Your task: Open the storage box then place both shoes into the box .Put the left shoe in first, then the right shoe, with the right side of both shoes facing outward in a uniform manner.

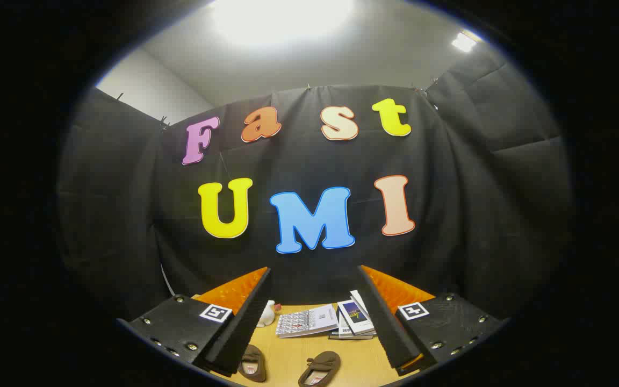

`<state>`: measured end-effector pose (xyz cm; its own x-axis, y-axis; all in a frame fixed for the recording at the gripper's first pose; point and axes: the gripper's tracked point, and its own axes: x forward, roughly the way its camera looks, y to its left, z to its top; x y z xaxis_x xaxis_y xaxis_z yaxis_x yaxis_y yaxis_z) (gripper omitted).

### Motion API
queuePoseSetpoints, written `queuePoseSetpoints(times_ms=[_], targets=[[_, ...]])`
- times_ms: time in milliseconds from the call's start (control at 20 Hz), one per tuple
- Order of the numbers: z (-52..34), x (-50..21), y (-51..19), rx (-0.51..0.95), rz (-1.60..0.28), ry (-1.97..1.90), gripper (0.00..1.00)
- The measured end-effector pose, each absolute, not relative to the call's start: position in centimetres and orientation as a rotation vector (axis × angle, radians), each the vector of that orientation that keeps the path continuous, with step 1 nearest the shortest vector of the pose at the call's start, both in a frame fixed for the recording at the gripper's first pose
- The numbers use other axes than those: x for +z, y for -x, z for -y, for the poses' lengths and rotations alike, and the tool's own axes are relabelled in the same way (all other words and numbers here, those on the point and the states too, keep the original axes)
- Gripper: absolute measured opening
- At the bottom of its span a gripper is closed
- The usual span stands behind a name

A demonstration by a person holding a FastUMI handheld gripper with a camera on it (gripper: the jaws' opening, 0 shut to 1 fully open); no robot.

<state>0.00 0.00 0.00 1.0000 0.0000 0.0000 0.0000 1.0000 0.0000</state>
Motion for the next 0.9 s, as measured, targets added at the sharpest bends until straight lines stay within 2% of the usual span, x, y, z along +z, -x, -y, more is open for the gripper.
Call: queuePoseSetpoints(times_ms=[500, 900], targets=[[0.6, 0.1, 0.6, -0.030, 0.009, 0.039, 0.97], [-0.6, -1.5, -0.4, 0.011, -0.008, 0.021, 0.97]])
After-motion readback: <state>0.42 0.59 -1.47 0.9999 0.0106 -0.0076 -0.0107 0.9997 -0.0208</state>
